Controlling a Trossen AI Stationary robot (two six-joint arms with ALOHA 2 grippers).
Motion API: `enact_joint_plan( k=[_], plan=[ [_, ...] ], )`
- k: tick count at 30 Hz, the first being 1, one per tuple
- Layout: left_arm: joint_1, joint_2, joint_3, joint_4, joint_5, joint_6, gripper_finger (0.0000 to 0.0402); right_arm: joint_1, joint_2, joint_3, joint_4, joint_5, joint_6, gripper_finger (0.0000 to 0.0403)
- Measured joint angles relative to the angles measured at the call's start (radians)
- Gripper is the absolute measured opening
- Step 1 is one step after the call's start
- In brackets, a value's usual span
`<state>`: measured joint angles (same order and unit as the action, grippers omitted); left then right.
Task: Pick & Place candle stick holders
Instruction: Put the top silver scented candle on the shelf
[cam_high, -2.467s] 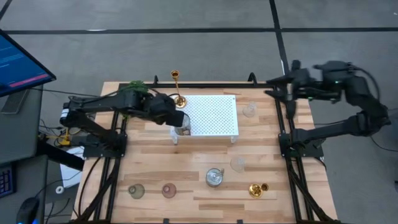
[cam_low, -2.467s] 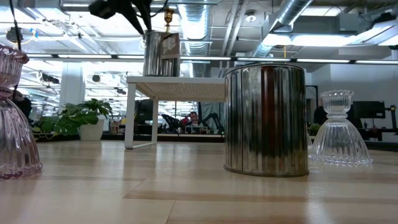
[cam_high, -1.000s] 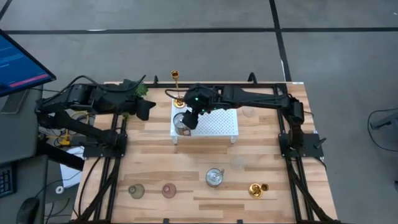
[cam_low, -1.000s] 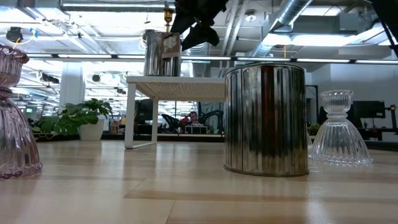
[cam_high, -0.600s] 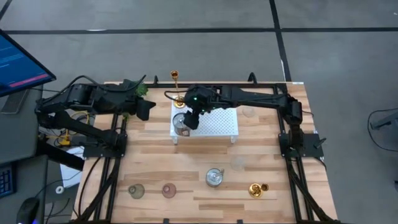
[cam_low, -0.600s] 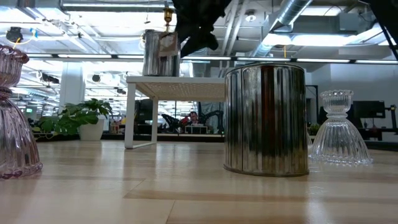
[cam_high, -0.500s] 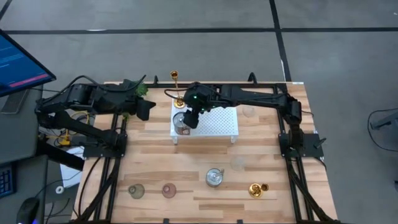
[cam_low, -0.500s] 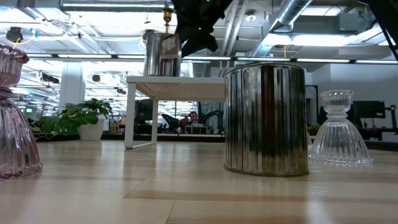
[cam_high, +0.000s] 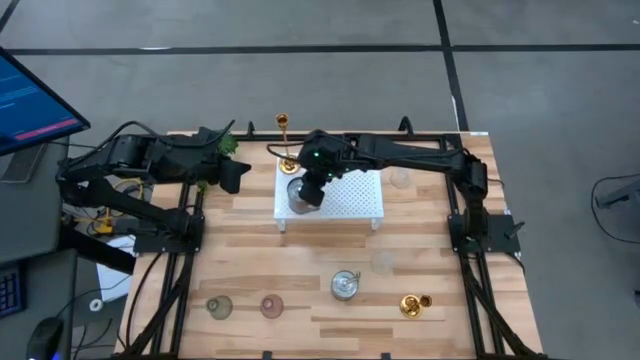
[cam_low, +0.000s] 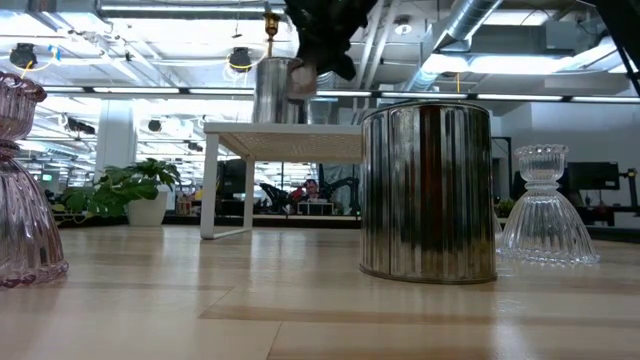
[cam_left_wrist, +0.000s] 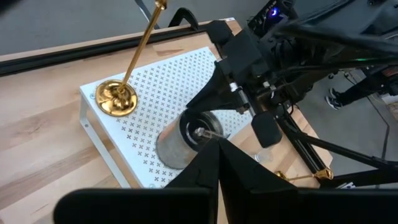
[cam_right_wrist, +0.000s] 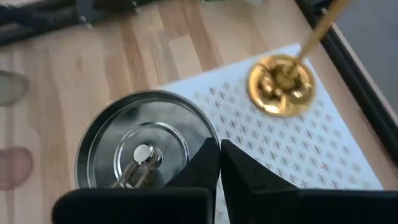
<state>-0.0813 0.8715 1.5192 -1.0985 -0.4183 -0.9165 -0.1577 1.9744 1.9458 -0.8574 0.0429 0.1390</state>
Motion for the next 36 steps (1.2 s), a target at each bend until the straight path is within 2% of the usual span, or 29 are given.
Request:
enact_joint_plan(
  k=[8, 13, 25, 36],
  plan=[
    [0.0, 0.0, 0.0, 0.0, 0.0, 0.028, 0.0004, -0.075, -0.044, -0.002, -0.126, 0.016, -0.031, 0.0001],
    [0.0, 0.0, 0.0, 0.0, -0.002, 0.03, 0.0004, -0.13, -0.055, -0.003, -0.137, 0.006, -0.063, 0.0],
    [0.0, 0.0, 0.0, 0.0, -0.004, 0.03, 0.0004, -0.234, -0.074, -0.003, -0.061, -0.014, -0.105, 0.0],
    [0.0, 0.0, 0.0, 0.0, -0.038, 0.03, 0.0005, -0.236, -0.072, -0.004, -0.015, -0.047, -0.098, 0.0]
  ],
)
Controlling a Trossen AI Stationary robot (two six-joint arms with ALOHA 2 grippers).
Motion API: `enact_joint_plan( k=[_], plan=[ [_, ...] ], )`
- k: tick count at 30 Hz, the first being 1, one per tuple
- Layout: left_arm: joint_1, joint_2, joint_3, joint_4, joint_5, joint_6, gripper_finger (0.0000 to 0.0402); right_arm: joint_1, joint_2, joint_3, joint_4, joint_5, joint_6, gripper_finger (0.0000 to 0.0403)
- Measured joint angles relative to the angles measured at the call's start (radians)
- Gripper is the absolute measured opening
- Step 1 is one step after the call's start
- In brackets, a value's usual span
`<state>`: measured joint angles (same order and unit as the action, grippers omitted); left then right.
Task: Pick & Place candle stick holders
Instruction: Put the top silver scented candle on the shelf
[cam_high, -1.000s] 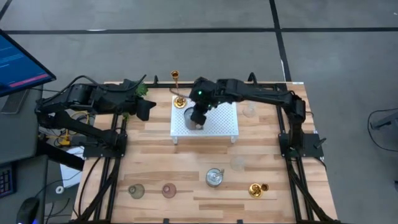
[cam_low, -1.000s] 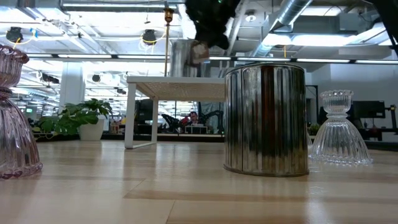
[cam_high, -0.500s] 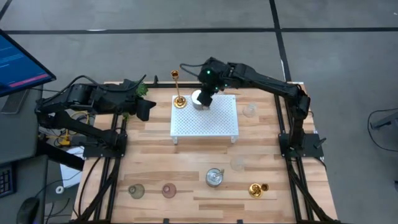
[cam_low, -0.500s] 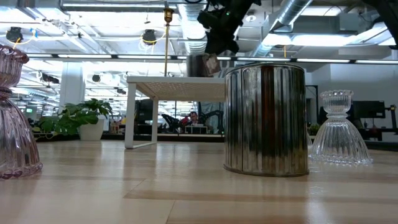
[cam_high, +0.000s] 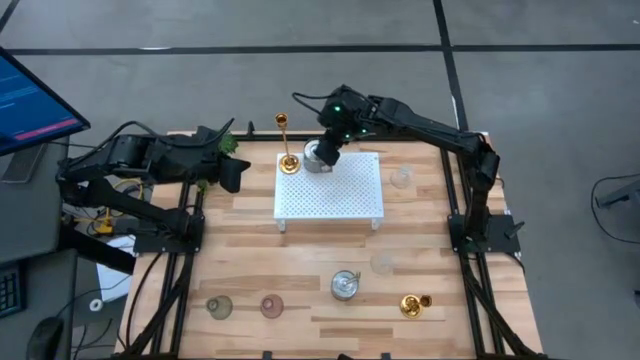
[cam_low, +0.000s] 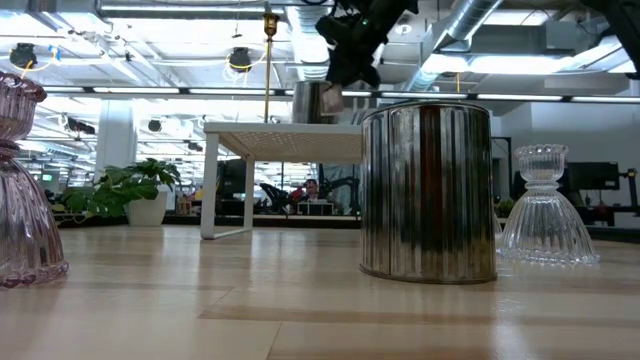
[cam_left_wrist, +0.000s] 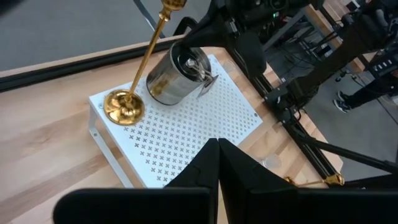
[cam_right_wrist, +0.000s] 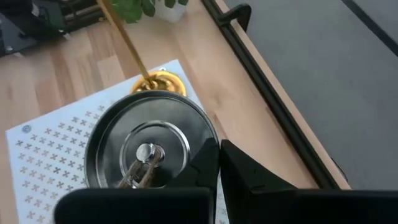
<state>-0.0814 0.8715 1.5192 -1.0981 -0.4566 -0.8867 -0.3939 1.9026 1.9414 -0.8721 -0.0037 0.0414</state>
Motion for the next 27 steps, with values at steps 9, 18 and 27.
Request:
enact_joint_plan(
  k=[9, 18, 27],
  plan=[
    [0.0, 0.0, 0.0, 0.0, -0.011, -0.002, 0.0005, -0.001, 0.001, -0.061, 0.039, -0.022, 0.014, 0.0],
    [0.0, 0.0, 0.0, 0.007, -0.011, -0.003, 0.0005, -0.015, 0.001, -0.061, 0.046, -0.026, 0.011, 0.0],
    [0.0, 0.0, 0.0, 0.007, -0.011, -0.004, 0.0006, -0.022, 0.0, -0.061, 0.05, -0.035, 0.004, 0.0]
  ],
)
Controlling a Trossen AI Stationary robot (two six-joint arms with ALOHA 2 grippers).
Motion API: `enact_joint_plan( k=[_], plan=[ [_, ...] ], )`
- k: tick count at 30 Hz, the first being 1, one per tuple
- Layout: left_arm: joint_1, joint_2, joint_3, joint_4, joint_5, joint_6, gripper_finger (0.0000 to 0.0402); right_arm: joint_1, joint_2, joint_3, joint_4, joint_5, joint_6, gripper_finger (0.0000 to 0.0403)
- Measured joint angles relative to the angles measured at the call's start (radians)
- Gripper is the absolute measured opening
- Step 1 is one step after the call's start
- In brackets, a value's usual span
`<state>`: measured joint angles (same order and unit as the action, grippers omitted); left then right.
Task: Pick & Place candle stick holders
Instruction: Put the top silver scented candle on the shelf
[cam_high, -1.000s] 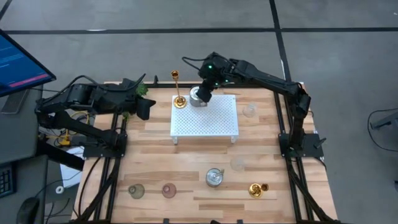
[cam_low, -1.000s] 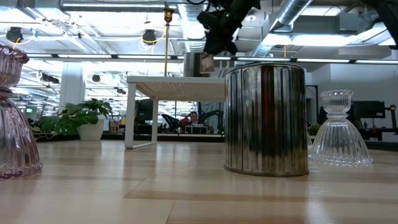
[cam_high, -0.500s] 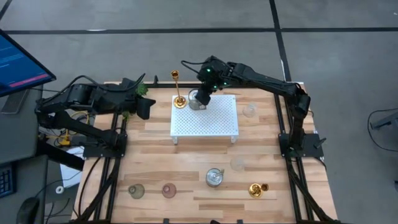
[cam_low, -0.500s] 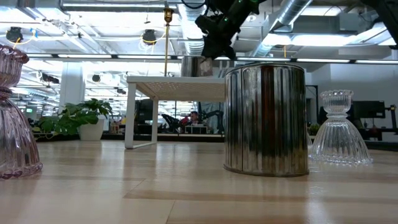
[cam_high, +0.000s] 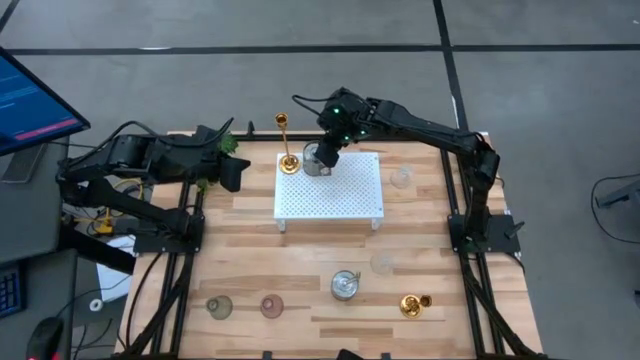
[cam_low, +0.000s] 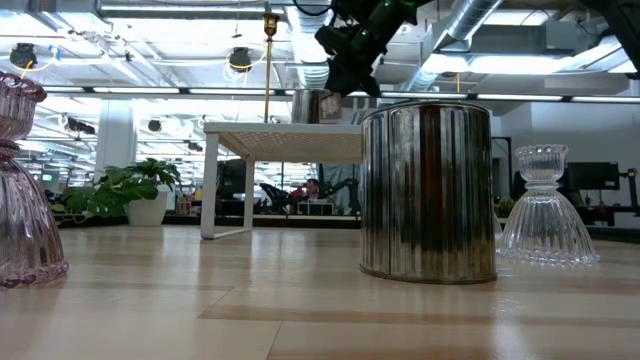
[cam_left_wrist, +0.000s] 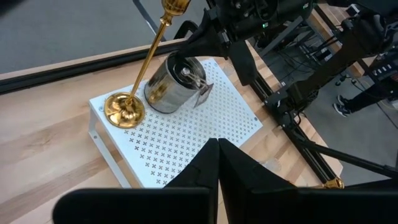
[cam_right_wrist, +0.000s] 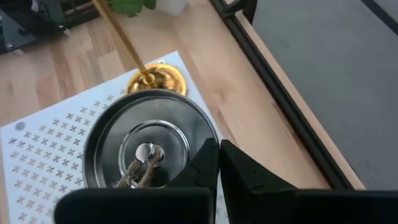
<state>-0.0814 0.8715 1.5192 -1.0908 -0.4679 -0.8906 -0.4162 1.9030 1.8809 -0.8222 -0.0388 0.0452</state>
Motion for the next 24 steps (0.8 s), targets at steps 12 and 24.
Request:
enact_joint_plan(
  k=[12, 24],
  plan=[
    [0.0, 0.003, 0.0, 0.001, 0.0, 0.0, 0.0006, -0.007, 0.018, 0.001, 0.011, -0.022, 0.005, 0.0],
    [0.0, 0.003, 0.0, 0.008, 0.001, 0.0, 0.0006, 0.001, 0.033, 0.003, 0.022, -0.018, 0.002, 0.0]
  ],
)
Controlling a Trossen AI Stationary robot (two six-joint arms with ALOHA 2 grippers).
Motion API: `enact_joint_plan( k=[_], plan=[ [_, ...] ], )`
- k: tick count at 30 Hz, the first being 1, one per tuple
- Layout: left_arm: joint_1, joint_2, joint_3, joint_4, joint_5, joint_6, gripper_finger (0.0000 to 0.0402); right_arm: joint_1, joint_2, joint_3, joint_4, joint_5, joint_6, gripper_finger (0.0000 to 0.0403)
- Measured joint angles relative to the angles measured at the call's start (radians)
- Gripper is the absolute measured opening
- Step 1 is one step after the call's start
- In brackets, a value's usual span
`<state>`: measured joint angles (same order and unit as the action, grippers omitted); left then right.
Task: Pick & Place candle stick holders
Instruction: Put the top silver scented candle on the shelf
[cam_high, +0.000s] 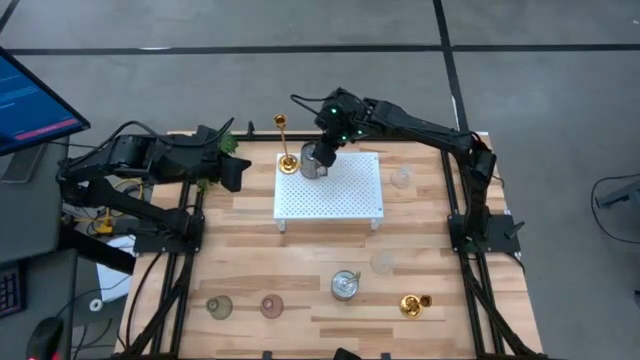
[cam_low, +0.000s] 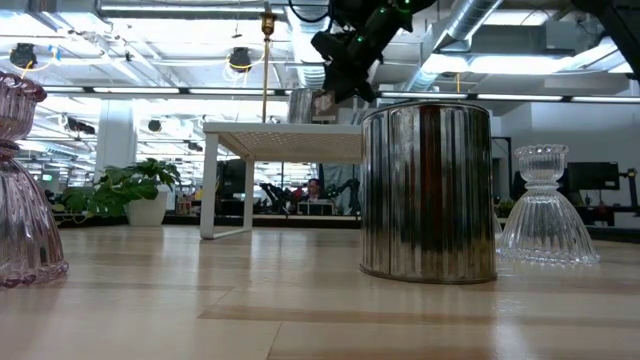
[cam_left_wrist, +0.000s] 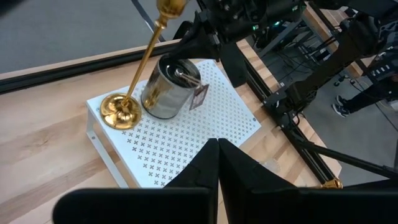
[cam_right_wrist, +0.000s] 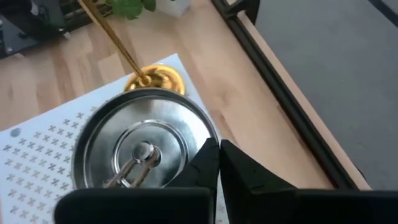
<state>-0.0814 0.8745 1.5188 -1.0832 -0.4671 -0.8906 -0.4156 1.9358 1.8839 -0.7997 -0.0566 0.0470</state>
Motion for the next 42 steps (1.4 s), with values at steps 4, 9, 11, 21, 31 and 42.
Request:
enact_joint_plan(
  k=[4, 9, 11, 21, 31, 42],
  plan=[
    [0.0, 0.0, 0.0, 0.0, 0.0, 0.0, 0.0005, -0.004, 0.0, 0.0, -0.001, 0.001, -0.002, 0.0],
    [0.0, 0.0, 0.0, 0.001, 0.0, 0.0, 0.0006, -0.008, 0.0, 0.0, -0.003, 0.003, -0.002, 0.0],
    [0.0, 0.0, 0.0, 0.005, 0.0, 0.0, 0.0005, -0.008, 0.001, 0.0, 0.0, 0.011, -0.005, 0.0],
    [0.0, 0.0, 0.0, 0.008, 0.0, 0.0, 0.0007, -0.004, 0.004, 0.016, -0.01, 0.038, -0.04, 0.0],
    [0.0, 0.0, 0.0, 0.011, 0.0, 0.0, 0.0007, -0.003, 0.006, 0.039, -0.014, 0.057, -0.05, 0.0],
    [0.0, 0.01, 0.0, 0.016, 0.0, 0.003, 0.0008, 0.004, 0.006, 0.039, -0.011, 0.055, -0.047, 0.0]
  ],
)
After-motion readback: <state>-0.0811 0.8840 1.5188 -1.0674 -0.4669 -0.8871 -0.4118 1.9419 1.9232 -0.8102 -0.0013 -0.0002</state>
